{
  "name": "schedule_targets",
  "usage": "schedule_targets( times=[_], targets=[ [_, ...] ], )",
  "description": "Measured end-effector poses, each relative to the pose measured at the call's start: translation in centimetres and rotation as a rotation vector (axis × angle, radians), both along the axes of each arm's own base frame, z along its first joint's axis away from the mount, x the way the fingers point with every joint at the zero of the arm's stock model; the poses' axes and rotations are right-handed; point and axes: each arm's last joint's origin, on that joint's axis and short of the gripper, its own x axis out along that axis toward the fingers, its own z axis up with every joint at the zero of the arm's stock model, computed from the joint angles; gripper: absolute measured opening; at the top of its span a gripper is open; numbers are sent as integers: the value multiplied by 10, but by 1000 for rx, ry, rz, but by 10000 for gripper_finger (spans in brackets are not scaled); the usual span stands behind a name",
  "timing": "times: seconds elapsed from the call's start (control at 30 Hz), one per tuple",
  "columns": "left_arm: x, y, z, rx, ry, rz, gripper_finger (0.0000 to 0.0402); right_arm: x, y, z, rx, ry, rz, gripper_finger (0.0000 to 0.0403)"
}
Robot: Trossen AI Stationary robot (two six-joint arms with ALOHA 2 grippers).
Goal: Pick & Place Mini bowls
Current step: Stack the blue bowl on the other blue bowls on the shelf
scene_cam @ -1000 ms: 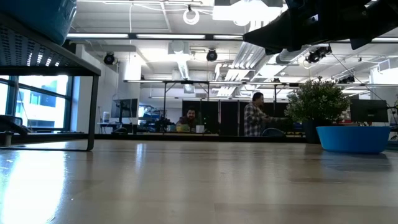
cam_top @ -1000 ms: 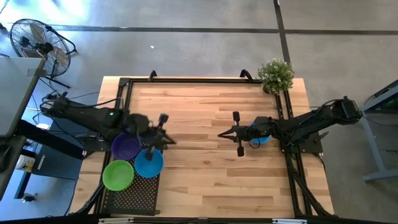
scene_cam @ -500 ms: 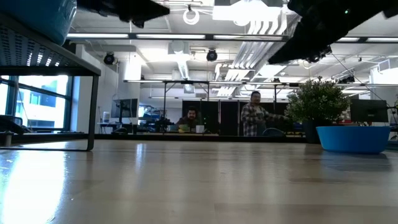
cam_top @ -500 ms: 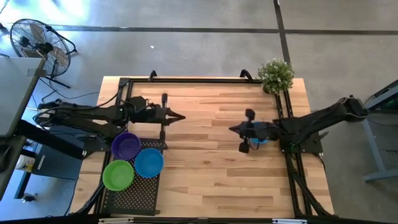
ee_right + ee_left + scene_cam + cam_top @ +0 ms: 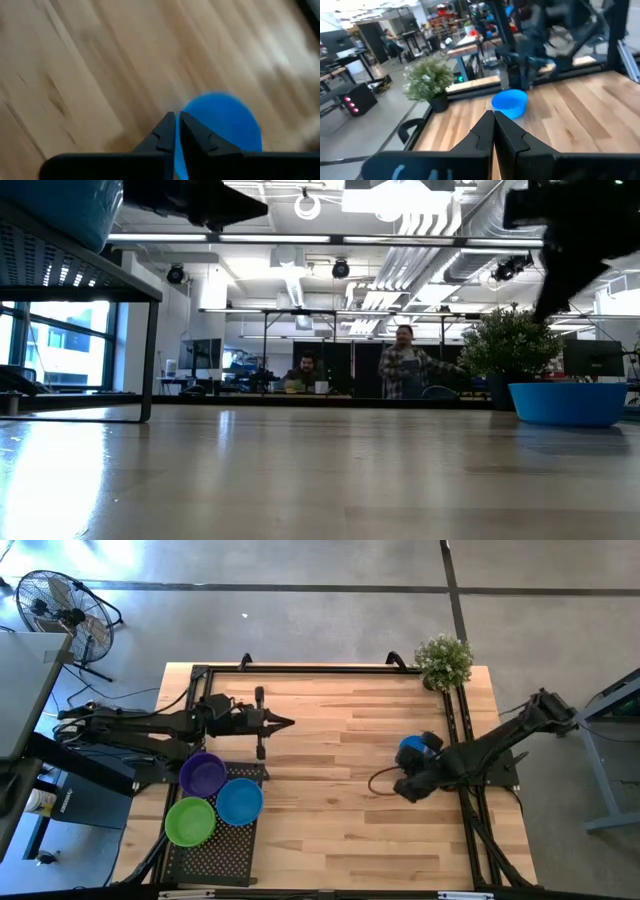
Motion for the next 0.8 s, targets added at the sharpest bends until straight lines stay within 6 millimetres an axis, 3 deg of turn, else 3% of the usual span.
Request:
schedule_targets(
  times=[0.2, 0.4, 0.6, 0.8],
  targets=[
    [-9, 8, 6, -36, -25, -2, 1, -1, 21, -22, 7, 207, -33, 81],
    [-9, 8, 2, -56, 19, -29, 1, 1, 31, -37, -15, 271, -45, 138],
    [-9, 8, 0, -60, 40, -28, 1, 2, 25, -43, -48, 272, -54, 141],
    [-9, 8, -2, -63, 56, -27, 1, 3, 6, -72, 22, 272, -72, 138]
  ],
)
